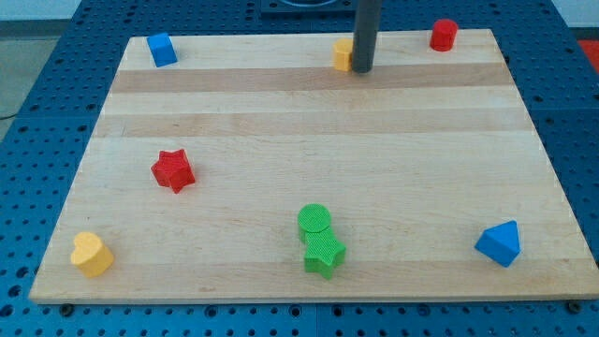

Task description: Place the hexagon at the top center side

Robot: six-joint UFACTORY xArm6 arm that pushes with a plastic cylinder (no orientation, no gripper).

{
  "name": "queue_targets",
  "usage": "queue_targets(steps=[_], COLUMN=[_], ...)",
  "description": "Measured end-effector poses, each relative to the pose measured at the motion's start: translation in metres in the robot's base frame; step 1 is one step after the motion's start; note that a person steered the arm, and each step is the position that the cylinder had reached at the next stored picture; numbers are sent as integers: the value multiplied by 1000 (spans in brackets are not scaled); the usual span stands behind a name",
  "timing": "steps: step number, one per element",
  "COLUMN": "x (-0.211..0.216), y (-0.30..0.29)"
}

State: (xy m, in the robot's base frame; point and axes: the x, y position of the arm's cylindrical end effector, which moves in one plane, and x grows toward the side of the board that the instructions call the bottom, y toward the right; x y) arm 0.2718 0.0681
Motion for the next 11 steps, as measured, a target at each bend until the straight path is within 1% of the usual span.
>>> queue_targets(steps=[2, 3, 4, 5, 6, 7, 8, 9, 10, 11], x=[-21, -22, -29, -40, -48, -49, -48, -22, 15, 15], y=[-20, -19, 3, -2, -22, -28, -20, 3, -15, -84])
